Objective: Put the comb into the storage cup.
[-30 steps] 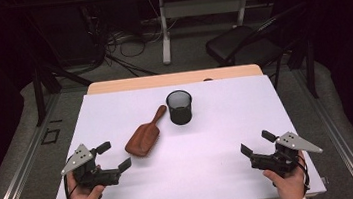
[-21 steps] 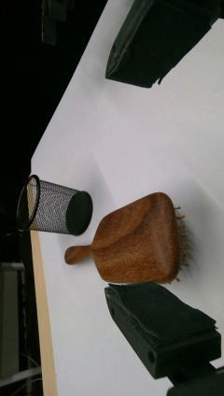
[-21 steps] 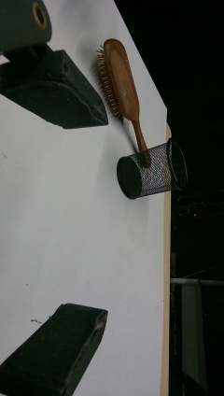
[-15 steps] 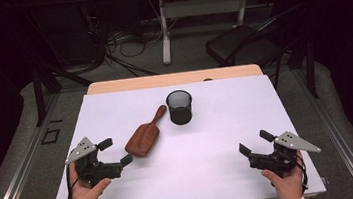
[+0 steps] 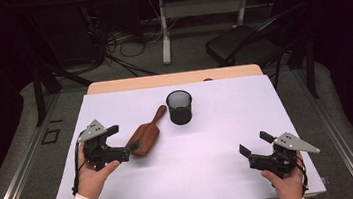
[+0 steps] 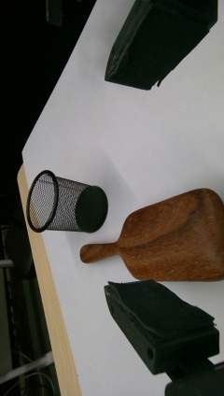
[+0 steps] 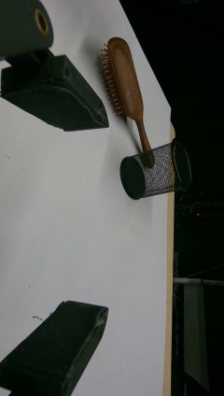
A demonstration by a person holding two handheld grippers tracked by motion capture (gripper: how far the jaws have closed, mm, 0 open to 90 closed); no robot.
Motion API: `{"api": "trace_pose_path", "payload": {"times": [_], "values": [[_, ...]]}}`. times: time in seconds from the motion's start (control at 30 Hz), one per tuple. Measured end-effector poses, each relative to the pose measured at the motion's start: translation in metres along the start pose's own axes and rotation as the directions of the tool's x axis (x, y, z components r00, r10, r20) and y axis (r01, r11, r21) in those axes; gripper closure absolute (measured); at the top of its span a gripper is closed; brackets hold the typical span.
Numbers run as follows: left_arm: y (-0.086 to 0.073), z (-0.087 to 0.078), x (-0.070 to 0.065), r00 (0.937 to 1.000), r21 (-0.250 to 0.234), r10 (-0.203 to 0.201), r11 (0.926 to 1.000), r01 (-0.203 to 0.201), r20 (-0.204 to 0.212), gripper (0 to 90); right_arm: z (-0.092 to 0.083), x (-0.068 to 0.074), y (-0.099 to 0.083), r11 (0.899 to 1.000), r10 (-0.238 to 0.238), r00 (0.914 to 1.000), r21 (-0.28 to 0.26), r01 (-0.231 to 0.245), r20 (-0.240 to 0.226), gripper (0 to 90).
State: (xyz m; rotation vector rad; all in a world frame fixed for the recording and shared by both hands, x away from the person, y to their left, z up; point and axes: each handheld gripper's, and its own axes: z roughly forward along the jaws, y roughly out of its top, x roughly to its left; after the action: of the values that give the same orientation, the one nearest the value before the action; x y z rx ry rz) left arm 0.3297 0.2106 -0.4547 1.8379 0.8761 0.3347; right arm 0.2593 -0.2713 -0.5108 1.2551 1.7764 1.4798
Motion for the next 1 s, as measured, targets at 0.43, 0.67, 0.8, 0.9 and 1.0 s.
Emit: {"api": "trace_pose_path", "payload": {"times": [0.43,0.67,0.8,0.9,1.0], "values": [[0.03,0.018,0.014,0.9987,0.038,-0.048,0.9981,0.049,-0.014,7.4,-0.001,-0.001,-0.001,1.0,0.005,1.0,0.003,-0.005,0.004,9.7],[0.04,0.027,0.018,0.9984,0.058,-0.048,0.9971,0.05,-0.028,11.0,-0.001,-0.001,-0.001,1.0,0.0,1.0,0.005,0.0,0.003,10.3],[0.047,0.032,0.019,0.9983,0.068,-0.043,0.9966,0.046,-0.038,15.3,-0.001,0.0,-0.001,1.0,0.001,1.0,0.006,-0.001,0.001,10.5],[0.051,0.037,0.019,0.9981,0.084,-0.039,0.9955,0.043,-0.047,15.5,-0.001,0.0,-0.001,1.0,0.001,1.0,0.007,-0.001,0.0,10.8],[0.055,0.042,0.019,0.9977,0.104,-0.035,0.9938,0.041,-0.058,16.0,-0.001,-0.001,-0.001,1.0,-0.001,1.0,0.007,0.001,0.0,11.0]]}}
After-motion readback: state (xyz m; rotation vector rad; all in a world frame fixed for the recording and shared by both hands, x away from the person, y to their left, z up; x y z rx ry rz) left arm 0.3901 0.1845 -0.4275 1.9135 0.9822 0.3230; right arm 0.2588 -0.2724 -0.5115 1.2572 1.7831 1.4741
